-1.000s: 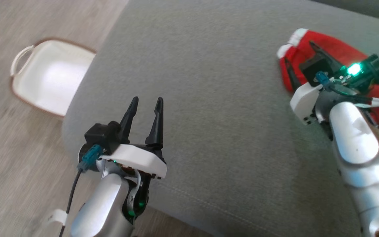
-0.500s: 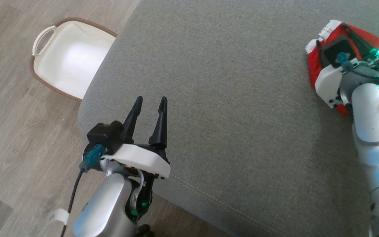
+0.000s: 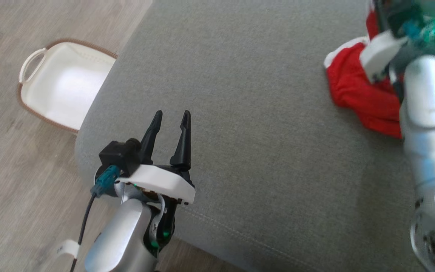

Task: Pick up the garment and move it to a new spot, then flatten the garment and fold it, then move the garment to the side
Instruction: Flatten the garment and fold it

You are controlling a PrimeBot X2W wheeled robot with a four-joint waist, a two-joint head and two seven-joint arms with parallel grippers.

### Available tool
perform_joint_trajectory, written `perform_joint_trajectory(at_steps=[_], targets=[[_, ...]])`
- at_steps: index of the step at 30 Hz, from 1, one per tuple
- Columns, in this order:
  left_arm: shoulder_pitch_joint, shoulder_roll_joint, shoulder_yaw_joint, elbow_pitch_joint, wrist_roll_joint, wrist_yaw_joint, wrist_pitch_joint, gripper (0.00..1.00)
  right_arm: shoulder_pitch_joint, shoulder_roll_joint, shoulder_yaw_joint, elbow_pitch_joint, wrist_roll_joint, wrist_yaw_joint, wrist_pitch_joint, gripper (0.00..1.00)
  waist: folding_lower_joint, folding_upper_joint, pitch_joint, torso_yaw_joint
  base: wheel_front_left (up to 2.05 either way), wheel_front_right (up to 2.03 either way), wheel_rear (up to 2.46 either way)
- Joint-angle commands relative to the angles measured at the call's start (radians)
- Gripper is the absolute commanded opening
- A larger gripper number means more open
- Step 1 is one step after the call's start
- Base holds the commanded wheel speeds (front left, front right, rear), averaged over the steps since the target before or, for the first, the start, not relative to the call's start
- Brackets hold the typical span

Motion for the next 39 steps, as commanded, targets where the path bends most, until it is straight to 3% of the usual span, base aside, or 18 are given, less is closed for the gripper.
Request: perform_joint_trajectory(at_steps=[1,8,13,21,28,35,39], targets=[[-0.030,0.008,0.037,-0.029,0.004,0.003,-0.008,1.00,-0.098,0.031,0.010,-0.032,0.020,-0.001,-0.029,0.00,0.0000,0.0000,-0.019,-0.016,0.00,0.00,0.00],[-0.009,0.008,0.063,-0.024,0.020,0.004,-0.008,1.00,-0.265,0.049,0.003,-0.032,0.114,-0.001,-0.083,0.00,0.0000,0.0000,-0.071,-0.061,0.00,0.00,0.00],[0.017,0.008,0.096,-0.030,0.038,-0.002,-0.008,1.00,-0.212,0.042,0.064,-0.107,0.229,-0.001,-0.086,0.00,0.0000,0.0000,-0.098,-0.112,0.00,0.00,0.00],[0.052,0.009,0.134,-0.032,0.070,-0.012,-0.008,1.00,0.174,-0.073,0.175,-0.376,0.475,-0.001,-0.076,0.00,0.0000,0.0000,-0.142,-0.229,0.00,0.00,0.00],[0.067,0.015,0.155,-0.025,0.093,-0.027,-0.008,1.00,0.560,-0.169,0.143,-0.662,0.595,-0.001,0.059,0.00,0.0000,0.0000,-0.154,-0.335,0.00,0.00,0.00],[0.067,0.014,0.153,-0.011,0.105,-0.039,-0.008,1.00,0.809,-0.153,0.106,-0.842,0.615,-0.001,0.124,0.00,0.0000,0.0000,-0.151,-0.404,0.00,0.00,0.00],[0.064,0.014,0.153,-0.001,0.111,-0.045,-0.008,1.00,0.934,-0.146,0.146,-0.903,0.612,-0.001,0.130,0.00,0.0000,0.0000,-0.157,-0.442,0.00,0.00,0.00]])
